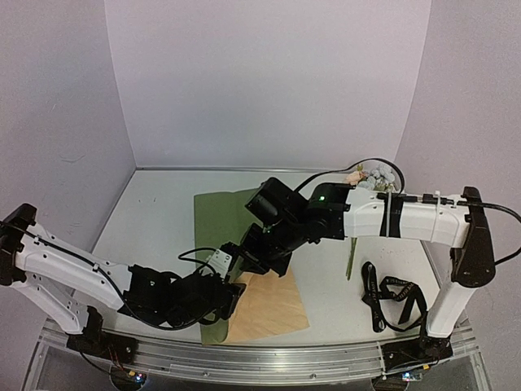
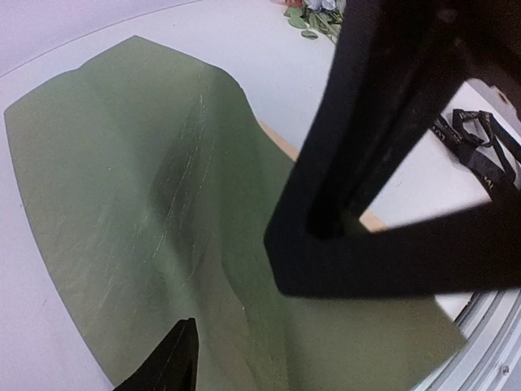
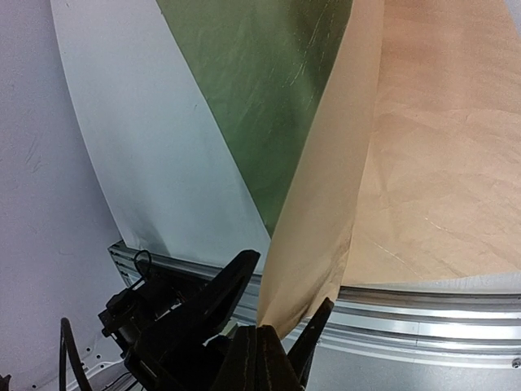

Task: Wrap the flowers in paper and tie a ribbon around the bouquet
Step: Pass from the right arm to the left, then unfold the folded wrapping paper at the center of the board.

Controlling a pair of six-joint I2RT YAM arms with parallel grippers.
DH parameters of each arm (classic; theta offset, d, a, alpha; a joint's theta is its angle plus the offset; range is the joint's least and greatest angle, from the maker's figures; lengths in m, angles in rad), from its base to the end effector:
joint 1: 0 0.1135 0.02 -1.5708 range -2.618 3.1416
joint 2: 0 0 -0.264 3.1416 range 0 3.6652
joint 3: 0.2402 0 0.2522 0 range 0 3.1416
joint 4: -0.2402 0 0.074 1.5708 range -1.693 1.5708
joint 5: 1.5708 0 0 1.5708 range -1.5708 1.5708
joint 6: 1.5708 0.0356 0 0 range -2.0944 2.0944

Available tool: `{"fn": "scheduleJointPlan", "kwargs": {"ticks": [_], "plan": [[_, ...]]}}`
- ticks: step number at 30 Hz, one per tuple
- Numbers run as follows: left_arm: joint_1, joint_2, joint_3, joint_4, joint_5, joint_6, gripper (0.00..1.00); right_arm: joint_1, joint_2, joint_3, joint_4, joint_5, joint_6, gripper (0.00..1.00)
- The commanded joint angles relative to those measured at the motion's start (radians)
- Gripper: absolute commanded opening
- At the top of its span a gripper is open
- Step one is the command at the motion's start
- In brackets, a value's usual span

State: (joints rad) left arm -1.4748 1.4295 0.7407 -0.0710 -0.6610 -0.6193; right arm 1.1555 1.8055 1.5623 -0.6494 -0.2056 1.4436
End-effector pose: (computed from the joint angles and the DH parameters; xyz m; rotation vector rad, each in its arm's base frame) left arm 0.0490 -0.2807 0.1952 0.6049 2.0916 -0.4312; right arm 0.1555 0.3707 0.2847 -0.3160 -2.9234 -1.0798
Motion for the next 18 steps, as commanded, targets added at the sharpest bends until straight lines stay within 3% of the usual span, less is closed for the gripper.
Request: {"fn": "scheduleJointPlan", "kwargs": {"ticks": [1, 4, 7, 9, 13, 18], "plan": [[0.010, 0.029, 0.056, 0.093, -0.007, 0.045, 0.20, 0.006, -0.011, 0.022, -0.020, 0.043, -0.034, 0.02], [0.025, 0.007, 0.035, 0.108, -0.011, 0.013, 0.01, 0.005, -0.040, -0.010, -0.020, 0.055, -0.082, 0.26], [0.060, -0.041, -0.009, 0.125, 0.003, -0.048, 0.00, 0.001, -0.092, -0.058, -0.024, 0.073, -0.159, 0.61], [0.086, -0.076, -0.038, 0.138, 0.025, -0.083, 0.00, -0.004, -0.132, -0.104, -0.033, 0.088, -0.214, 0.73], [0.148, -0.169, -0.086, 0.171, 0.093, -0.144, 0.00, -0.023, -0.251, -0.262, -0.055, 0.139, -0.347, 0.85], [0.178, -0.216, -0.066, 0.138, 0.133, -0.164, 0.00, -0.071, -0.402, -0.500, -0.044, 0.197, -0.480, 0.90]]}}
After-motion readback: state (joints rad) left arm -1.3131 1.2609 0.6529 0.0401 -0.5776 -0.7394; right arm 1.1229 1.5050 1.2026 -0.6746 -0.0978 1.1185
